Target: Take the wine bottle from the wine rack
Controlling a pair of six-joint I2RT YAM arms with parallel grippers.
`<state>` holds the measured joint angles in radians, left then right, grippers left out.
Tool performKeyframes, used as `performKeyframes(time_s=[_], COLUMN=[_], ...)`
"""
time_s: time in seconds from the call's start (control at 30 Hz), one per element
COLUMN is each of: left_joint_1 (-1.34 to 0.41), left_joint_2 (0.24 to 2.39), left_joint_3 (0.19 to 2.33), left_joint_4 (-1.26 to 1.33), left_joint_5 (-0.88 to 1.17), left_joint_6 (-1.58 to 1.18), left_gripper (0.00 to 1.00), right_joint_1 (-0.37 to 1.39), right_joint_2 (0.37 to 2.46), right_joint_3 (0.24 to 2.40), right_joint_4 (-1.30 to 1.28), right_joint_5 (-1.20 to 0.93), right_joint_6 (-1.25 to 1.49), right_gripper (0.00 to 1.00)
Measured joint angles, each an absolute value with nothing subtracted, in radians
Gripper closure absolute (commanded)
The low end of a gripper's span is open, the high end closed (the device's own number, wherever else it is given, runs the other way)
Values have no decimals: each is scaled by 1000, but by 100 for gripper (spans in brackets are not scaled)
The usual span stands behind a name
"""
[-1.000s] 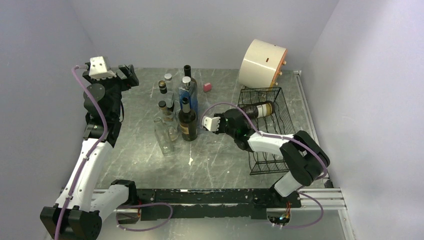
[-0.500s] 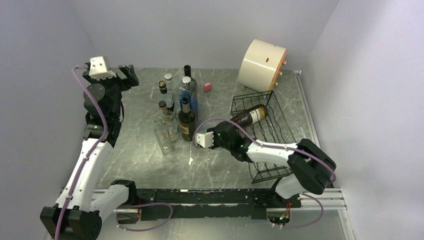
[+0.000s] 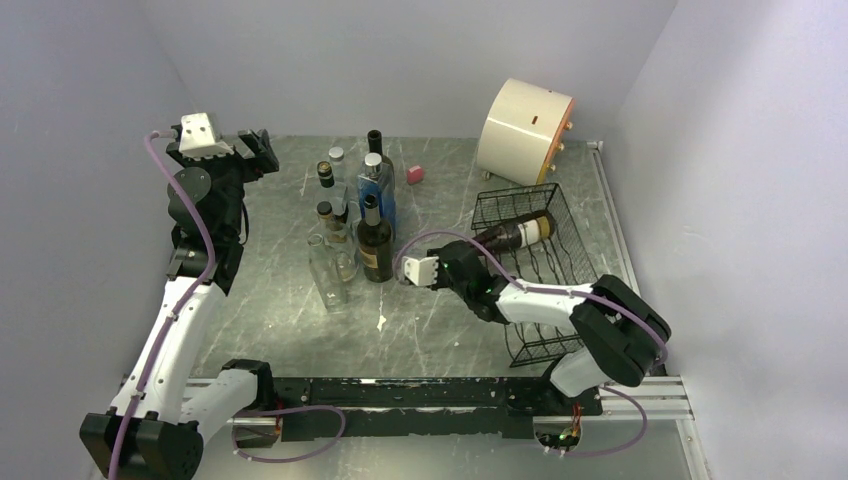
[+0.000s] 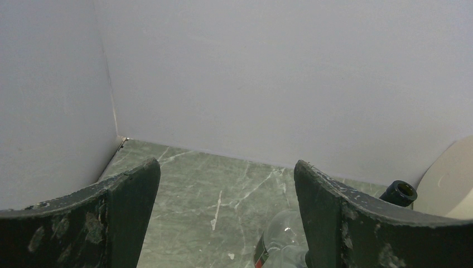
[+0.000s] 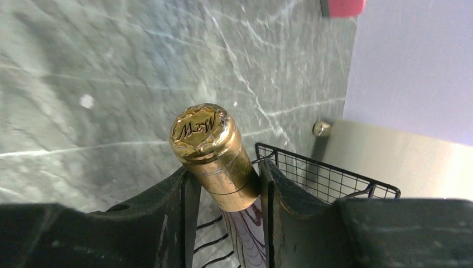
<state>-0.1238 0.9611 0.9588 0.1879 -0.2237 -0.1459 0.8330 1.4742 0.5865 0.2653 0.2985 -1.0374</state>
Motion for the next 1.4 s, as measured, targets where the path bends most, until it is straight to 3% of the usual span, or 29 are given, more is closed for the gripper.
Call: performKeyframes(time_s=[0.23, 0.63, 0.93, 1.23, 1.4], left_joint_1=[-128, -128, -128, -128, -126], left_joint_2=[959, 954, 956, 965, 965], left_joint_3=[959, 959, 959, 965, 969], left_joint_4=[188, 188, 188, 184, 182], left_joint_5=[-224, -224, -224, -223, -215], left_joint_6=[-146, -146, -146, -146, -147], left_gripper=[7, 7, 7, 7, 7], right_joint_1=[778, 1015, 1108, 1166, 1193], right_joint_2=[1478, 1423, 1407, 1179, 1198], right_joint_3=[611, 614, 648, 659, 673], right_joint_4=[205, 147, 31, -75, -102], right_joint_5=[331, 405, 440, 361, 357], right_joint_6=[-1014, -1008, -1000, -890, -882], right_gripper=[100, 100, 100, 100, 100])
